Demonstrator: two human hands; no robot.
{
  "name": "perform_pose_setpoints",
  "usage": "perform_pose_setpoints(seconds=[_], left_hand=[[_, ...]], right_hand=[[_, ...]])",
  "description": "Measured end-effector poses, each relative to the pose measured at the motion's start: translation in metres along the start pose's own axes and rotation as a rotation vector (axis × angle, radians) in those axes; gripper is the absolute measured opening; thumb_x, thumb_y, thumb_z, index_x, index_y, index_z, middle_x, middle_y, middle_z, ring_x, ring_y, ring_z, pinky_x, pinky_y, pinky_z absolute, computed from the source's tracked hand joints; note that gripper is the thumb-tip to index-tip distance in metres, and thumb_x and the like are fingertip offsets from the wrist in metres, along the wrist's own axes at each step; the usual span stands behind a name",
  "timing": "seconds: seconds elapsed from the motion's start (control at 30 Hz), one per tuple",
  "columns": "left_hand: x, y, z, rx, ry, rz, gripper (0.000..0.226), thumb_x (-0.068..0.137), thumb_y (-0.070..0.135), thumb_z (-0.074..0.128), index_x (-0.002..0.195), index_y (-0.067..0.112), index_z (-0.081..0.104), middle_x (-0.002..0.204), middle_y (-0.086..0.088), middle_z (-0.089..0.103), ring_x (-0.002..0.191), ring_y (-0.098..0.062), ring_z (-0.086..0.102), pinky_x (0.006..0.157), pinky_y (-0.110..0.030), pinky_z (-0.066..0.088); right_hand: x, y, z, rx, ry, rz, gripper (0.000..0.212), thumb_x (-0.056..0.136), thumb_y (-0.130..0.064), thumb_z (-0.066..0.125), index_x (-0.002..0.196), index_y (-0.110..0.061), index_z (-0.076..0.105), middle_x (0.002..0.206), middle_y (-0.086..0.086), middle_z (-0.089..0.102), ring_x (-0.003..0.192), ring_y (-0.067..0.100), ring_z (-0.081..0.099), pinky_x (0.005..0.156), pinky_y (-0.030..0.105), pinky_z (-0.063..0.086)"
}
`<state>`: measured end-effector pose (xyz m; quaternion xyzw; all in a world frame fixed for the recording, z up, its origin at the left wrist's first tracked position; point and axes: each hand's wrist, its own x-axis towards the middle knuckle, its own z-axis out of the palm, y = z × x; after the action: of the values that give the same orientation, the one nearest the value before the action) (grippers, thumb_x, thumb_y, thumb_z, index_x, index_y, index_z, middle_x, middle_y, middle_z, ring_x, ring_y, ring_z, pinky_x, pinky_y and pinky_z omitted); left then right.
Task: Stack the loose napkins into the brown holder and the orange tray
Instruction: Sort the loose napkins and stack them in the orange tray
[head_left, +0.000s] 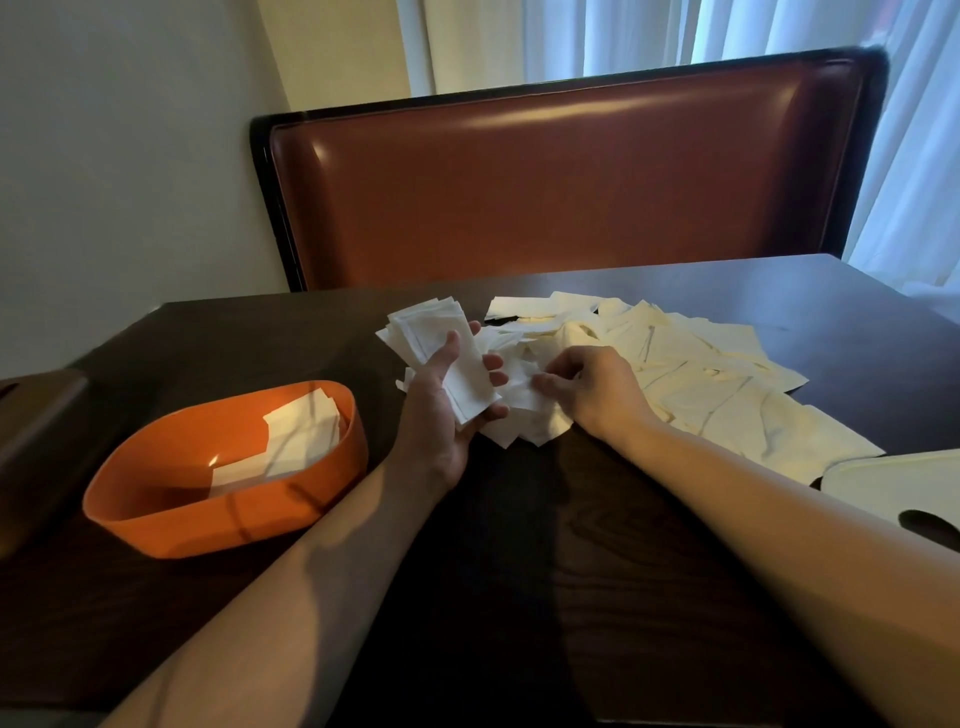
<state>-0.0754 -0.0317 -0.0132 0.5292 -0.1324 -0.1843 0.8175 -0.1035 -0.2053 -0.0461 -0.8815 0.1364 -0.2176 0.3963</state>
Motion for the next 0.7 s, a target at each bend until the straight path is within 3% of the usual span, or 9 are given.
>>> perform_pose_setpoints(seconds=[0.2,0.33,0.43,0.57,0.63,0.7], left_hand=[[0.000,0.000,-0.001,0.005,0.037,0.009,0.033,0.101,0.039,0.044,0.120,0.021,0.064,0.091,-0.007,0.069,0.081,-0.017,0.065,0.059,-0.029,0.051],[-0.001,0.001,-0.003,0.006,0.066,0.010,0.033,0.100,0.041,0.046,0.119,0.023,0.065,0.092,-0.006,0.071,0.083,-0.018,0.066,0.064,-0.031,0.052],[-0.002,0.002,-0.002,0.012,0.073,0.006,0.031,0.100,0.040,0.046,0.118,0.024,0.065,0.094,-0.006,0.071,0.083,-0.016,0.067,0.067,-0.032,0.052],[-0.002,0.003,-0.001,0.019,0.075,0.005,0.028,0.101,0.039,0.046,0.117,0.026,0.065,0.095,-0.006,0.071,0.085,-0.017,0.067,0.069,-0.033,0.053],[-0.002,0.004,0.000,0.027,0.078,0.018,0.028,0.100,0.039,0.046,0.118,0.026,0.064,0.098,-0.007,0.071,0.088,-0.018,0.066,0.067,-0.032,0.054],[-0.002,0.004,0.000,0.040,0.090,0.032,0.028,0.100,0.039,0.047,0.118,0.027,0.064,0.102,-0.008,0.071,0.090,-0.020,0.067,0.066,-0.031,0.055]], right_hand=[[-0.004,-0.005,0.000,0.045,-0.019,0.003,0.017,0.096,-0.026,0.063,0.092,-0.011,0.070,0.076,-0.005,0.062,0.069,0.005,0.054,0.058,0.018,0.038],[-0.004,-0.012,-0.012,0.147,0.118,-0.088,0.019,0.093,-0.018,0.066,0.079,-0.005,0.066,0.069,0.004,0.061,0.063,0.014,0.050,0.060,0.029,0.041],[-0.007,-0.016,-0.026,0.281,0.190,-0.120,0.020,0.088,-0.011,0.072,0.072,-0.012,0.060,0.066,0.001,0.058,0.060,0.013,0.051,0.059,0.026,0.045],[-0.011,-0.022,-0.039,0.483,0.193,-0.105,0.013,0.091,-0.005,0.067,0.085,-0.016,0.062,0.063,0.002,0.056,0.057,0.008,0.052,0.068,0.024,0.051],[-0.011,-0.025,-0.047,0.551,0.192,-0.069,0.013,0.093,-0.004,0.059,0.093,-0.014,0.067,0.073,0.015,0.062,0.063,0.021,0.058,0.068,0.035,0.051],[-0.014,-0.030,-0.054,0.670,0.139,-0.019,0.025,0.091,0.000,0.049,0.092,-0.014,0.070,0.079,0.010,0.065,0.072,0.020,0.062,0.066,0.039,0.049]])
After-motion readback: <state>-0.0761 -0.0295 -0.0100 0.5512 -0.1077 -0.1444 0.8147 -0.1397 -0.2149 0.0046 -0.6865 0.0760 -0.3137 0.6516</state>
